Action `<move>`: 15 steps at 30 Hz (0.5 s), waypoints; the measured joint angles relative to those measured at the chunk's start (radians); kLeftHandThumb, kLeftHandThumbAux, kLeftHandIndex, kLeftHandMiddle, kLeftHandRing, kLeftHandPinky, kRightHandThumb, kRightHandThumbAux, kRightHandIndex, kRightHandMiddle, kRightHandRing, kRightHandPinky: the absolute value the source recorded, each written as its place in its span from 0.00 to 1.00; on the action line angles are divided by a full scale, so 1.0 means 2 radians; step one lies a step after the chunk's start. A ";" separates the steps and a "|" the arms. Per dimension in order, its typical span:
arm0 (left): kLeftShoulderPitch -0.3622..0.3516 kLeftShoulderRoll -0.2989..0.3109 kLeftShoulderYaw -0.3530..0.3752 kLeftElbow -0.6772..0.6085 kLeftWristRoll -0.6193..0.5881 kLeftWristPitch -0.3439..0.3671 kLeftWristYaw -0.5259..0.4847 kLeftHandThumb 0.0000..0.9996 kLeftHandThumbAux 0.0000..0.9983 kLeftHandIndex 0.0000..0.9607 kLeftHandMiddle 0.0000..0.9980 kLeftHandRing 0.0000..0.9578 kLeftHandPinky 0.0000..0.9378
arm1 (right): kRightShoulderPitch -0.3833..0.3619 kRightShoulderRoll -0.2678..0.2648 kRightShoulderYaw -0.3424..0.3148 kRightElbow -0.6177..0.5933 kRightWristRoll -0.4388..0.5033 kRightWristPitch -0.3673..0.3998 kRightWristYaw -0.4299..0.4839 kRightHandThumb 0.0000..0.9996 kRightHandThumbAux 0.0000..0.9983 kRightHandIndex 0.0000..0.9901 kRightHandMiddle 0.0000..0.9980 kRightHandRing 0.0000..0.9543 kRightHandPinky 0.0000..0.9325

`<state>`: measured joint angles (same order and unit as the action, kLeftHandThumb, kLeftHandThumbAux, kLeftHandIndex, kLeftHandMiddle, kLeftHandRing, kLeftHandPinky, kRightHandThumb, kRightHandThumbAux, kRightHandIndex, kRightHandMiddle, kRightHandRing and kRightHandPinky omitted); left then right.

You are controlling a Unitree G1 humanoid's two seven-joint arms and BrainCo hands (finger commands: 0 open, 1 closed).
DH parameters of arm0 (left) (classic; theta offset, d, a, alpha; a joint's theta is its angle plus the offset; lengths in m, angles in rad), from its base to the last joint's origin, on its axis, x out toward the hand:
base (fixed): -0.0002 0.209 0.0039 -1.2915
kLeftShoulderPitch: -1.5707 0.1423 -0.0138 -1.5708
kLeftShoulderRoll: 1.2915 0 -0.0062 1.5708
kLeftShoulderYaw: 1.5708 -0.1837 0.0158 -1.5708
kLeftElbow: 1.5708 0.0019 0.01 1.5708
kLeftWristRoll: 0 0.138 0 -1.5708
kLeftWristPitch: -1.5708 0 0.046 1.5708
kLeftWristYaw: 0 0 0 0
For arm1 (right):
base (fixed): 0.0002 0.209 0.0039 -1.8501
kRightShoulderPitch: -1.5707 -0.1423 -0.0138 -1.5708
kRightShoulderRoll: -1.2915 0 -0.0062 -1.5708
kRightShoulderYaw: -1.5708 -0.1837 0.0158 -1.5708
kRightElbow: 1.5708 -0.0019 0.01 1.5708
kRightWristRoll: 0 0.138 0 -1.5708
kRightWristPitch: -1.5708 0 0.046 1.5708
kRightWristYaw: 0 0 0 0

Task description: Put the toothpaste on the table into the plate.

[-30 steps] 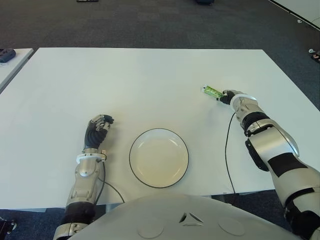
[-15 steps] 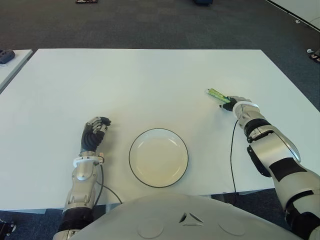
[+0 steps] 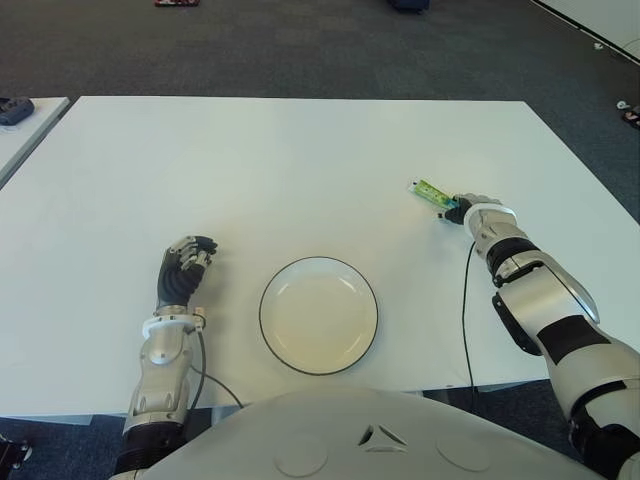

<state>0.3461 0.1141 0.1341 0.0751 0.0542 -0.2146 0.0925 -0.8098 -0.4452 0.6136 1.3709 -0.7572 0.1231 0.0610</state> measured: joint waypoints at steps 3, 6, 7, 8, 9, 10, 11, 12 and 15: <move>0.000 -0.002 0.000 -0.001 0.000 0.003 0.000 0.70 0.72 0.44 0.43 0.44 0.45 | -0.001 0.001 0.006 0.000 -0.005 -0.001 0.002 0.46 0.20 0.00 0.00 0.00 0.00; 0.001 -0.002 0.000 -0.002 0.001 0.004 0.000 0.70 0.72 0.44 0.44 0.46 0.46 | -0.004 0.000 0.016 0.000 -0.014 -0.007 0.005 0.48 0.19 0.00 0.00 0.00 0.00; 0.000 -0.002 0.000 -0.002 0.002 0.003 0.000 0.71 0.72 0.44 0.44 0.46 0.46 | -0.004 0.000 0.019 0.000 -0.016 -0.010 0.005 0.49 0.19 0.00 0.00 0.00 0.00; 0.000 -0.002 0.000 -0.002 0.002 0.003 0.000 0.71 0.72 0.44 0.45 0.46 0.47 | -0.004 -0.001 0.022 -0.001 -0.019 -0.014 0.005 0.50 0.19 0.00 0.00 0.00 0.00; 0.000 -0.002 0.000 -0.002 0.002 0.002 0.000 0.71 0.72 0.44 0.45 0.47 0.47 | -0.004 -0.001 0.026 -0.001 -0.022 -0.018 0.005 0.50 0.20 0.00 0.00 0.00 0.00; 0.000 -0.002 0.000 -0.002 0.002 0.002 0.000 0.71 0.72 0.44 0.45 0.47 0.47 | -0.004 -0.002 0.029 -0.001 -0.023 -0.022 0.005 0.51 0.20 0.00 0.00 0.00 0.00; 0.000 -0.002 0.000 -0.002 0.002 0.001 0.000 0.71 0.72 0.44 0.45 0.47 0.47 | -0.004 -0.003 0.031 -0.001 -0.025 -0.025 0.005 0.52 0.20 0.00 0.00 0.00 0.00; -0.001 -0.002 0.000 -0.002 0.002 0.001 0.000 0.71 0.72 0.44 0.46 0.47 0.46 | -0.004 -0.004 0.033 -0.001 -0.027 -0.028 0.005 0.52 0.20 0.00 0.00 0.00 0.00; -0.001 -0.002 0.000 -0.002 0.002 0.001 0.000 0.71 0.72 0.44 0.46 0.47 0.46 | -0.004 -0.006 0.039 -0.002 -0.032 -0.035 0.001 0.54 0.22 0.00 0.00 0.00 0.00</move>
<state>0.3442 0.1105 0.1337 0.0707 0.0590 -0.2125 0.0925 -0.8187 -0.4572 0.6912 1.3663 -0.8208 0.0535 0.0632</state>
